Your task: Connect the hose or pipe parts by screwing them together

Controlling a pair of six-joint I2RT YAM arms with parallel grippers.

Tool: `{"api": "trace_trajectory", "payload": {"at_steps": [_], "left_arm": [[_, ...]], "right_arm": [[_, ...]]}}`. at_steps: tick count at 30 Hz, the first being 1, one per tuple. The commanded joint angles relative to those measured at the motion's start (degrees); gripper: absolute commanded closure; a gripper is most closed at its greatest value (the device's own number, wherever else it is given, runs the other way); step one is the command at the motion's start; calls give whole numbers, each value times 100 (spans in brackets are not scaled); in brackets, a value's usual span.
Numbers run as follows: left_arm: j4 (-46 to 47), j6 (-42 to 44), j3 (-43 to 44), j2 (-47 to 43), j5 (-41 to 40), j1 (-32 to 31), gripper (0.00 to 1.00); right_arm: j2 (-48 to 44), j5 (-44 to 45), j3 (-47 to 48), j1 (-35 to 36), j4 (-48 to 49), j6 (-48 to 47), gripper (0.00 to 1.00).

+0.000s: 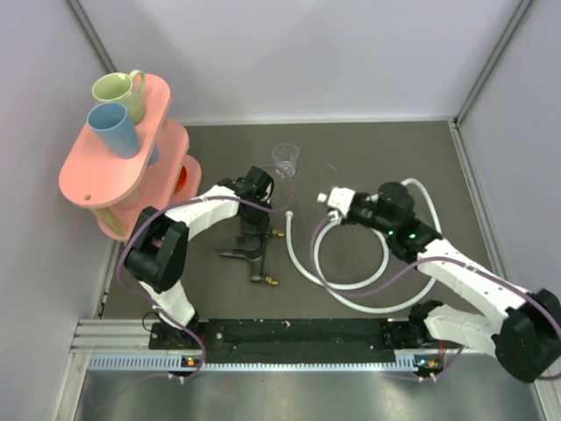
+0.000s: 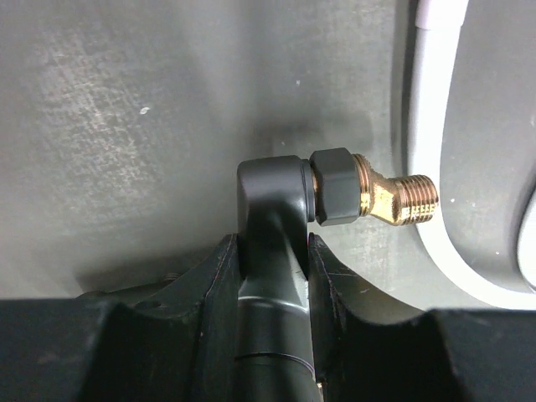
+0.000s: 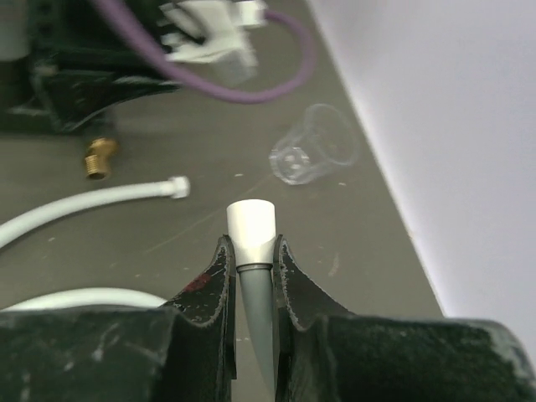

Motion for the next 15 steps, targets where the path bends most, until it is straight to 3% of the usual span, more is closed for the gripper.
{"api": "trace_trajectory", "payload": {"at_steps": [1,5,12,15], "left_arm": [[149,99,285,-348,710,9,100],[167,125,258,-296,1140,88,100],[307,169,74,-384,1624,342,100],[334,204,39,-393,1756,404,100]], "right_arm": [[640,369,28,715,39,-1124,100],[1115,992,108,1382,-32,-1722,100],[1835,2012,-217,2183,1040,-2267,100],[2117,1961,-200,2245,1365,-2171,100]]}}
